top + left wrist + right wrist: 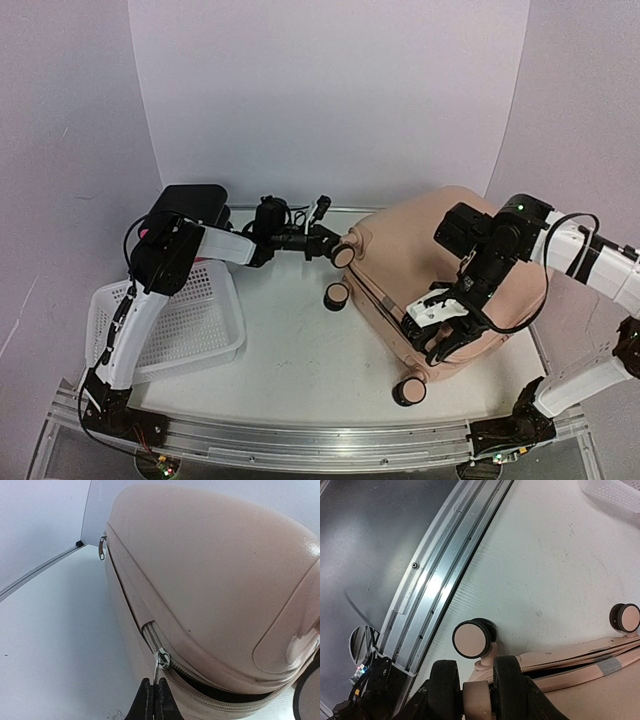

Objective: Open, take out, and arrange the luggage

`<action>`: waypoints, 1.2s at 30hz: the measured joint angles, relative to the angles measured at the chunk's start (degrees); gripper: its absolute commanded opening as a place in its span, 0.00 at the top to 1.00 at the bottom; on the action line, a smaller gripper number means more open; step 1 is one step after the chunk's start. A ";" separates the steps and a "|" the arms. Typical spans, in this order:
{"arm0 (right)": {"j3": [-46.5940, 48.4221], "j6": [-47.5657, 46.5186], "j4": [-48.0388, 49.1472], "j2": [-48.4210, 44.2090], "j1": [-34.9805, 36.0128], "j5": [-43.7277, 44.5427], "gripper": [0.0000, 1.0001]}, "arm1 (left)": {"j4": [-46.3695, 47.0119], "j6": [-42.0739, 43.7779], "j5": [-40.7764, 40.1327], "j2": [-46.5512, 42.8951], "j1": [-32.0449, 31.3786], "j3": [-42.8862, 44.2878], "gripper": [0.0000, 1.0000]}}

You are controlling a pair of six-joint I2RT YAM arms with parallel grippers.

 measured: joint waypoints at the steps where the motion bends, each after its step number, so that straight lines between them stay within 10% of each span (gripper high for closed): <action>1: 0.39 0.28 -0.44 0.22 -0.09 -0.04 1.00 | 0.00 -1.03 -0.61 0.81 -0.33 1.22 0.93; 12: 6.12 15.47 1.25 0.39 0.22 -2.49 1.00 | -12.61 -7.91 -19.67 -9.68 1.92 -7.41 0.15; 25: 26.01 42.18 7.45 11.34 -0.76 2.58 1.00 | -23.26 -7.63 -23.17 -53.42 -6.19 -26.14 0.24; 36: 52.94 54.51 6.86 29.64 -6.01 4.00 1.00 | -6.75 -4.79 -32.65 -58.12 -26.69 -53.22 0.06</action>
